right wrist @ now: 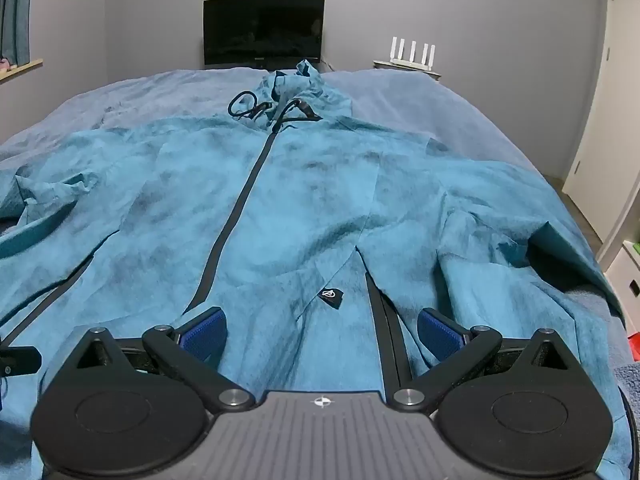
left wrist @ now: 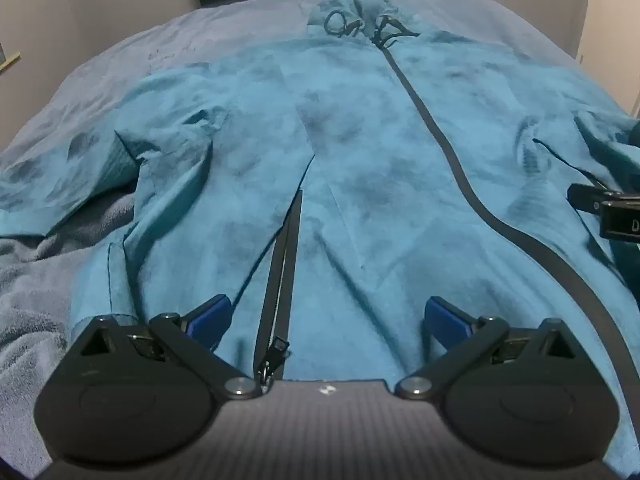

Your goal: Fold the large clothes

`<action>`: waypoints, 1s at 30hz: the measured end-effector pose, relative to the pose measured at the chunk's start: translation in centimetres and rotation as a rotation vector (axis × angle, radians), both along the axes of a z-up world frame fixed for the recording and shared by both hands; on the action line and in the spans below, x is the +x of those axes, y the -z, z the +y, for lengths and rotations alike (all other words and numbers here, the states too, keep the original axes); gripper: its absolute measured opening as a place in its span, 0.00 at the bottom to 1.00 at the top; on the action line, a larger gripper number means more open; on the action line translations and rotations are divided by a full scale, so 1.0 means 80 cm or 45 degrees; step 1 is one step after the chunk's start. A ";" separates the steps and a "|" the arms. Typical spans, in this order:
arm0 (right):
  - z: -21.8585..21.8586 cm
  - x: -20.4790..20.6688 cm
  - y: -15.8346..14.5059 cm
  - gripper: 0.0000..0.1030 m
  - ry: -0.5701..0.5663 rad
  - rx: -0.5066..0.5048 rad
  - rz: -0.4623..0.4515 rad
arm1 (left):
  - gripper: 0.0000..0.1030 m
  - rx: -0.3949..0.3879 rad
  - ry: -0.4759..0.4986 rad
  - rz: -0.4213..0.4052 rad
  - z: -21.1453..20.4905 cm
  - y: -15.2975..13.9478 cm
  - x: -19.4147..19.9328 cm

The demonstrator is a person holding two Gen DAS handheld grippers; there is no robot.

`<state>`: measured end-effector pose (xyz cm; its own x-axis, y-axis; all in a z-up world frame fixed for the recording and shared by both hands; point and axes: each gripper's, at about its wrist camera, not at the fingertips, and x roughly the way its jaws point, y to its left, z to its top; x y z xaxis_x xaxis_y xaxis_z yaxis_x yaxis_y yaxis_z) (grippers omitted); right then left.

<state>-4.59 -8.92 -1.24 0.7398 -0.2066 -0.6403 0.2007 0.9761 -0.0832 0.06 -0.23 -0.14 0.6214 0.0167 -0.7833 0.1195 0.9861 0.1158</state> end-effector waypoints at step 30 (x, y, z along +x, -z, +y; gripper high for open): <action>0.001 0.004 0.007 1.00 0.026 -0.022 0.038 | 1.00 -0.057 -0.018 0.049 0.016 0.011 0.008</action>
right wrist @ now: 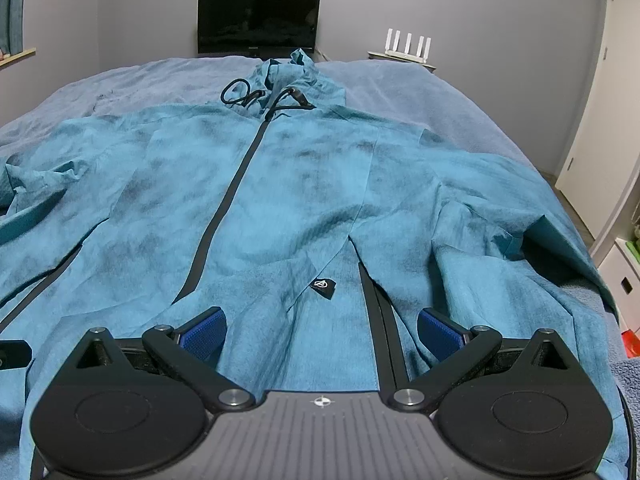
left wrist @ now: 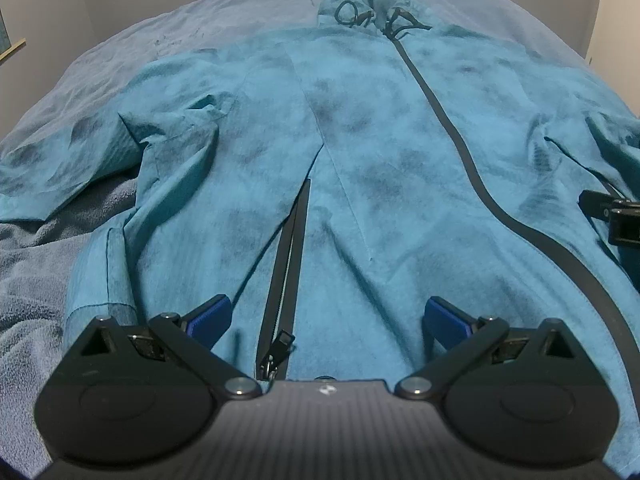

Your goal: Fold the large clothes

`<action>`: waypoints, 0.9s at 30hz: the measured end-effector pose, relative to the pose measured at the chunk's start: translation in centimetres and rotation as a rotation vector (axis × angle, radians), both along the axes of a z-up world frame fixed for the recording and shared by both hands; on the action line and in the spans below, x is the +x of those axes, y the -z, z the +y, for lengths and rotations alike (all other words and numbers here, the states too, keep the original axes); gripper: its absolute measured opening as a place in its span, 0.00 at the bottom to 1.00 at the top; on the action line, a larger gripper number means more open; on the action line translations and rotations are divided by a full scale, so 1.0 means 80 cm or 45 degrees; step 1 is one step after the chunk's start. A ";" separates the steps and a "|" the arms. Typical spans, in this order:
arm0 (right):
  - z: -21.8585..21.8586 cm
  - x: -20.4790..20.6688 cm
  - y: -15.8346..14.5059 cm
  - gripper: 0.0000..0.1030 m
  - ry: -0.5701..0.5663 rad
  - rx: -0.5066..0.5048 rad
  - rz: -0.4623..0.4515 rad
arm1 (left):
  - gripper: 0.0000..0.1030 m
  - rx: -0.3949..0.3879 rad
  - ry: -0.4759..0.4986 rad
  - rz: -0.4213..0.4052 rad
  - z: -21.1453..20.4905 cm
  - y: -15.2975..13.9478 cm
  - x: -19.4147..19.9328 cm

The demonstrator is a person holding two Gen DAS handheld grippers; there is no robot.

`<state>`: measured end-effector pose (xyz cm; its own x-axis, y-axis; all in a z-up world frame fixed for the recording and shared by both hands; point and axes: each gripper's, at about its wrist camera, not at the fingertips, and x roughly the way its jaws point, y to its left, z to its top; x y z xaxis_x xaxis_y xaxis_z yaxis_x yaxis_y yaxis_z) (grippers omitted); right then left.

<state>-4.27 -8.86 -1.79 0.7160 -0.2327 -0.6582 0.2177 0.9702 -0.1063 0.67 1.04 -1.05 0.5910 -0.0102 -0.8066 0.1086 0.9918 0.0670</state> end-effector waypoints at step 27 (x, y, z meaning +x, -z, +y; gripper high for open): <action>0.002 0.003 0.000 1.00 0.001 -0.006 0.009 | 1.00 0.004 -0.002 0.007 0.001 0.002 0.001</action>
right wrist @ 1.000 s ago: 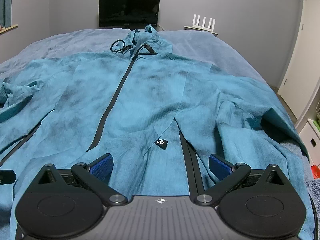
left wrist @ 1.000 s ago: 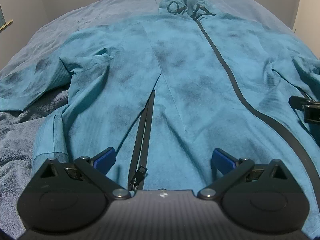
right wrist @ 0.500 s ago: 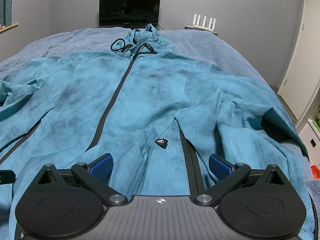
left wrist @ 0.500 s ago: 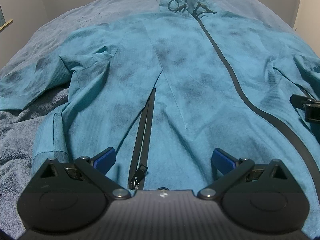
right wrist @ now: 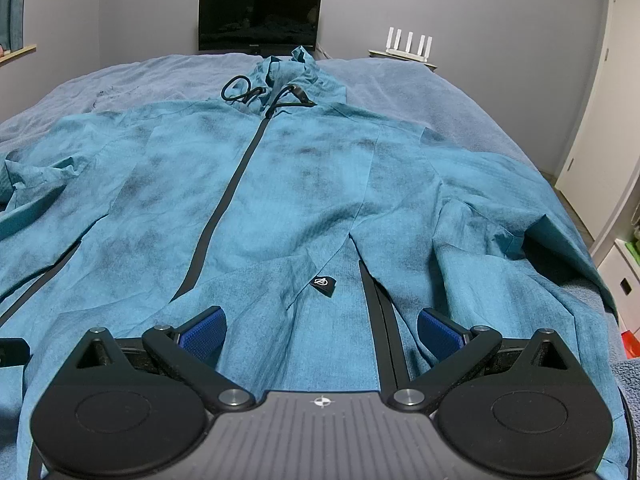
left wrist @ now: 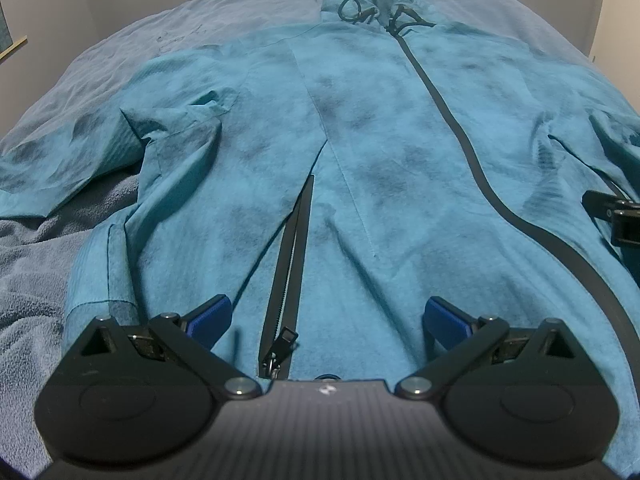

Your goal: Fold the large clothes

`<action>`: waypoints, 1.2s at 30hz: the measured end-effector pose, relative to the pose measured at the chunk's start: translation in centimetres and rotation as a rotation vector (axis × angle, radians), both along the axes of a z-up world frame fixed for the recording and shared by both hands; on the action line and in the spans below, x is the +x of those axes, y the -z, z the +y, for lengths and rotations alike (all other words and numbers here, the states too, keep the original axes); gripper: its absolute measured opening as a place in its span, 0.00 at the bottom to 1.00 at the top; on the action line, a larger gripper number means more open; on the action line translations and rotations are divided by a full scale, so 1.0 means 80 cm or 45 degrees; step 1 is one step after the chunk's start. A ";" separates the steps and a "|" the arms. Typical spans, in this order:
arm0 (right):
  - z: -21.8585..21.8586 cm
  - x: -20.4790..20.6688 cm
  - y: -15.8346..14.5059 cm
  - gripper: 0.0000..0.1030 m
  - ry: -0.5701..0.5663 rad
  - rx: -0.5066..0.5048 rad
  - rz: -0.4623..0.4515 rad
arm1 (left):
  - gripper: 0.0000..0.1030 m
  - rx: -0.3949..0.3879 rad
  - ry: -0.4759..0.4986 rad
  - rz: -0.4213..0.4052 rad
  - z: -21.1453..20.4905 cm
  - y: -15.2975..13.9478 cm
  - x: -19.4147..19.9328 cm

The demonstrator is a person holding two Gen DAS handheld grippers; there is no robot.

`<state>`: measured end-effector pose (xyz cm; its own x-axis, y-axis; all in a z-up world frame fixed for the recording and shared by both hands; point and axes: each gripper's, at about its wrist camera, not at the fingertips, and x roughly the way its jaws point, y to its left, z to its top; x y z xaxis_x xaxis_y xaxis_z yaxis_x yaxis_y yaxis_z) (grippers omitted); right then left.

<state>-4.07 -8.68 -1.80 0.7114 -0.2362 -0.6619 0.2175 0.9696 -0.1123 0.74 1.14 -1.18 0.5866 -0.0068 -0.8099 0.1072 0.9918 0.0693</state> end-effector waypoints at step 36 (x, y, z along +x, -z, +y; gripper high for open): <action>-0.046 0.002 -0.065 1.00 0.125 0.074 -0.208 | 1.00 -0.080 -0.140 -0.236 0.026 -0.066 0.056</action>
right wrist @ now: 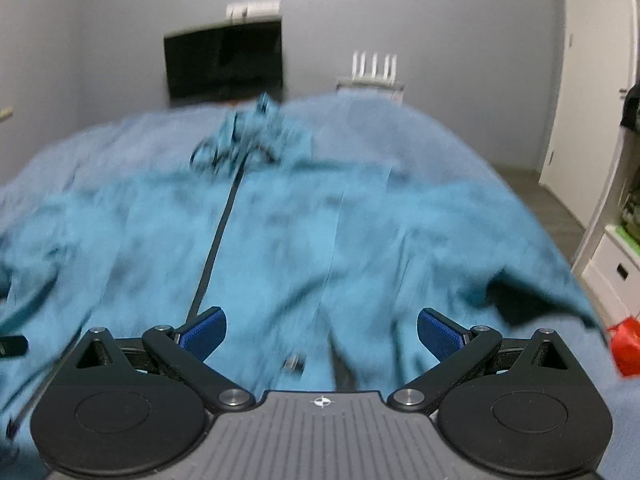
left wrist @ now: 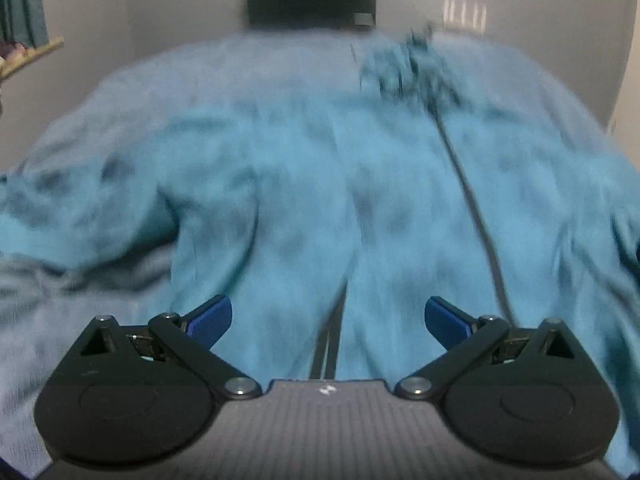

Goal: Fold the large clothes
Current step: 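Grasp the jacket sleeve with the right gripper and lift it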

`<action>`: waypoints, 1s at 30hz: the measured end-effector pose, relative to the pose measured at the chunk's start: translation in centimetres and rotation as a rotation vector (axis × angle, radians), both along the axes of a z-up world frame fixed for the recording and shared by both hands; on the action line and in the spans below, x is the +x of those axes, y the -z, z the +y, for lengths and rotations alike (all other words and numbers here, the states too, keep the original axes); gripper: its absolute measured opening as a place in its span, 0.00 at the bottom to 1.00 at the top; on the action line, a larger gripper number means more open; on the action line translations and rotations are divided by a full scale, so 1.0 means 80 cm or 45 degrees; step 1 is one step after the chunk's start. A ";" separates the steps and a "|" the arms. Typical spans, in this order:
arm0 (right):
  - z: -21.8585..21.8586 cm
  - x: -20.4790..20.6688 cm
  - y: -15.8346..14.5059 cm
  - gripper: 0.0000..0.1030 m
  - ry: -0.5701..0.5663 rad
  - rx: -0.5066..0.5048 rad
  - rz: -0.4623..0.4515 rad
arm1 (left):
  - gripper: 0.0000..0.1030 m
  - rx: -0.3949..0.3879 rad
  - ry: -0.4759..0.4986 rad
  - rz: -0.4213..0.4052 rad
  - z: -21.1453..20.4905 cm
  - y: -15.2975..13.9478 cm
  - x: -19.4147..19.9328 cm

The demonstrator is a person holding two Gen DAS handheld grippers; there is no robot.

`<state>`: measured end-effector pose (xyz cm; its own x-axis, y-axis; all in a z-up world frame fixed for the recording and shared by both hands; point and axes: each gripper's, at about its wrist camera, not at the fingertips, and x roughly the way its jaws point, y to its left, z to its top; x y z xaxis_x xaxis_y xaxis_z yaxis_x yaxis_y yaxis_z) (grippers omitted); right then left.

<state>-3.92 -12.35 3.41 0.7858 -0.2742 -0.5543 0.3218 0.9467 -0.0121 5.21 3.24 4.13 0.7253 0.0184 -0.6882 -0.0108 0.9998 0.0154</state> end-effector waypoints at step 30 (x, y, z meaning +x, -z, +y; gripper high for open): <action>-0.327 -0.023 0.121 0.63 0.526 0.974 -0.278 | 1.00 0.065 0.075 0.110 -0.025 0.132 0.040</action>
<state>-5.78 -38.49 -6.27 0.8156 -0.1757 -0.5513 0.5601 0.4786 0.6761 8.41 1.27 -6.39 0.6643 0.0143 -0.7473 0.0515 0.9966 0.0648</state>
